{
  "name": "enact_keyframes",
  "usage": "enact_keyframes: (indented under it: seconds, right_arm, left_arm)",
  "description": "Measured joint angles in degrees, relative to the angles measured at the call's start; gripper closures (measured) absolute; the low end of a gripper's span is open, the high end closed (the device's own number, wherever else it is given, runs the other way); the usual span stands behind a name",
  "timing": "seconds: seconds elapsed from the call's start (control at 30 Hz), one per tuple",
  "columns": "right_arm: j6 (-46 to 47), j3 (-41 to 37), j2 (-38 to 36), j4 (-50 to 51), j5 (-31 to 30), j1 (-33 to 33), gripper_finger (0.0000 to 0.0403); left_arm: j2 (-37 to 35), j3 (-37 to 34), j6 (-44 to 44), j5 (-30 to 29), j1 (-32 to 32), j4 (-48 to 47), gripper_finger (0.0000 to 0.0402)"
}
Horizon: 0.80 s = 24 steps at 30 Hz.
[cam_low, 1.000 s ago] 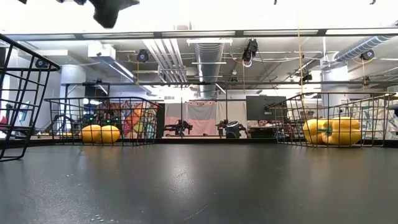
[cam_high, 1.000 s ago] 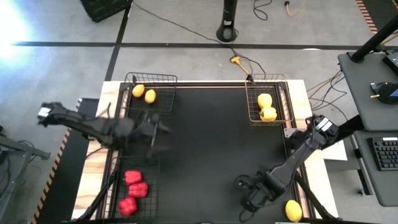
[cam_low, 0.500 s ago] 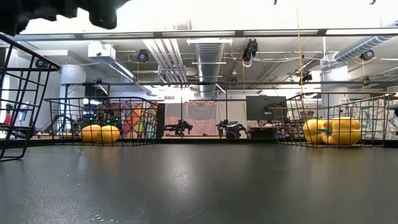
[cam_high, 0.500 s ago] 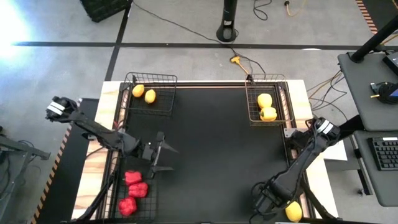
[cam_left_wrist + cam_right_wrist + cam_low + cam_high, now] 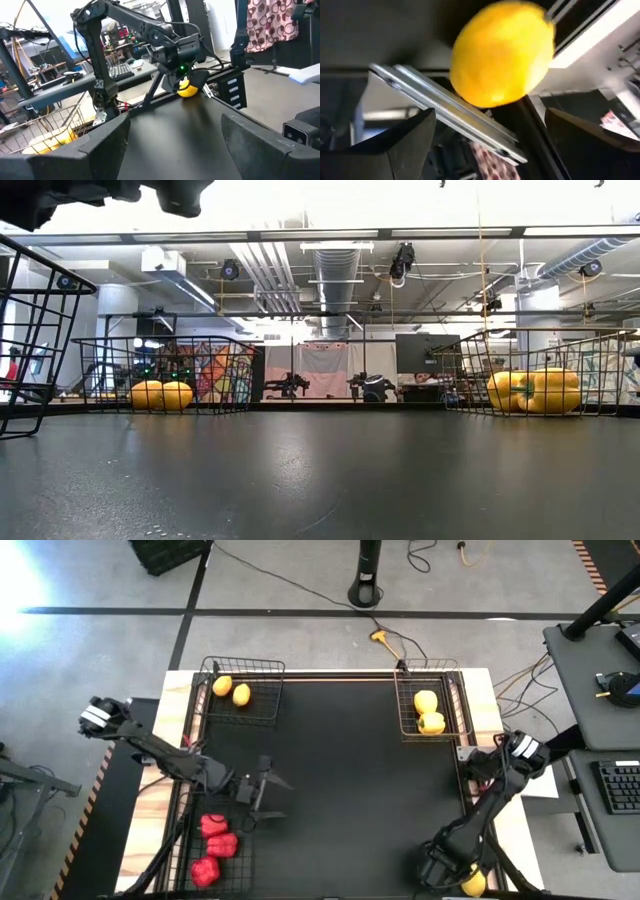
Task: Sort produce into baskets
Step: Put the yellow lemon into the top black wire basket
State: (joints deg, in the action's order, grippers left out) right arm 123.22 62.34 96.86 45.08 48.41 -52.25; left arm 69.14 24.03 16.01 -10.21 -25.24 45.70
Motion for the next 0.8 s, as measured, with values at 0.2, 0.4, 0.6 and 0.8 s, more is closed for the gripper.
enact_keyframes:
  seconds: [0.2,0.4,0.6,0.8]
  right_arm:
    - [3.17,-4.75,0.0,-12.84,0.09,-0.72,0.0037]
    - [6.73,-9.0,-0.04,-12.2,0.26,-1.62,0.0037]
    - [6.48,-9.68,-0.09,-11.48,-0.42,-1.39,0.0037]
    - [3.25,-9.0,-0.09,-9.62,-1.91,-1.31,0.0037]
  left_arm:
    - [3.28,2.24,-0.46,-0.01,0.5,0.0,0.0106]
    - [7.18,4.7,-2.94,0.02,0.49,-0.26,0.0106]
    - [10.84,7.32,-3.87,0.12,0.49,-0.58,0.0106]
    - [13.59,9.45,-4.53,0.19,0.49,-0.89,0.0106]
